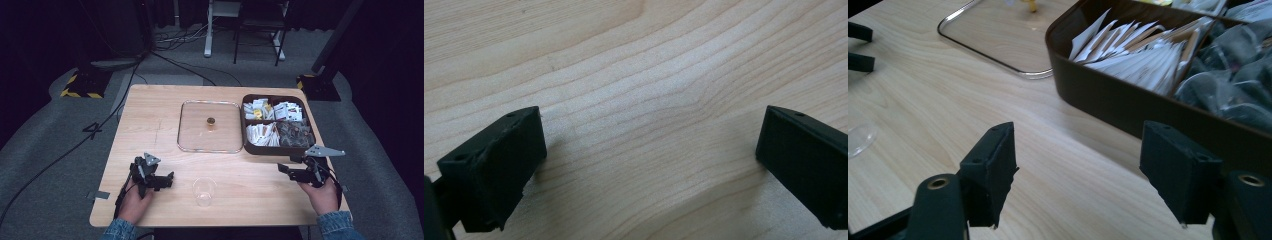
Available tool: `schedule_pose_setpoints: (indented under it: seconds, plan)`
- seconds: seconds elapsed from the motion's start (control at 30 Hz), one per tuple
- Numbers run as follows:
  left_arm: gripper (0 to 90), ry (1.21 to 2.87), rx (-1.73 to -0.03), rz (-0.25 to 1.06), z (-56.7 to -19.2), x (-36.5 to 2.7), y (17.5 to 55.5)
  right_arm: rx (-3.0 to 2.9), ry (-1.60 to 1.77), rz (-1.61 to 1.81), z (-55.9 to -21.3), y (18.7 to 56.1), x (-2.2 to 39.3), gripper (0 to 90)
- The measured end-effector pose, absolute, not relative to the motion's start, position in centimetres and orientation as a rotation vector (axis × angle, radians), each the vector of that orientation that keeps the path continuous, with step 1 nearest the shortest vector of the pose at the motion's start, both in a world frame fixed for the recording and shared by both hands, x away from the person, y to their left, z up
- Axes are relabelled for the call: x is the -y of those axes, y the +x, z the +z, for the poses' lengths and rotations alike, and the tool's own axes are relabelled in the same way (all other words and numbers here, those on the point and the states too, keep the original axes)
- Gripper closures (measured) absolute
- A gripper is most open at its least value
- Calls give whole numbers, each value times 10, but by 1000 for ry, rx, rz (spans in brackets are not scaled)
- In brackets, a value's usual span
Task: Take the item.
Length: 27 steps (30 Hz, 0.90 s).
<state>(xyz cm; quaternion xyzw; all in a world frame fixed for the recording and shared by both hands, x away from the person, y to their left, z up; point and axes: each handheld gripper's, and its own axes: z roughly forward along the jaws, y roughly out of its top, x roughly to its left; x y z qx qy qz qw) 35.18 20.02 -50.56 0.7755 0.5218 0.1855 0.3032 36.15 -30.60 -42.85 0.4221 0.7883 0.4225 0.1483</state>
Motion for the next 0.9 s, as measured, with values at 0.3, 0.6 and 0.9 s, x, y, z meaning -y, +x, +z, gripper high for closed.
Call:
schedule_pose_setpoints:
  seconds: [0.3,0.6,0.9]
  plan:
    - [1,2056,-1380,492,-506,-200,353,-2254,1213,1195,-409,377,314,412]
    - [1,2057,-1379,491,-506,-200,353,-2222,1242,1177,-396,398,323,465]
    - [0,2057,-1379,491,-506,-200,353,-2209,1257,1139,-391,416,326,492]
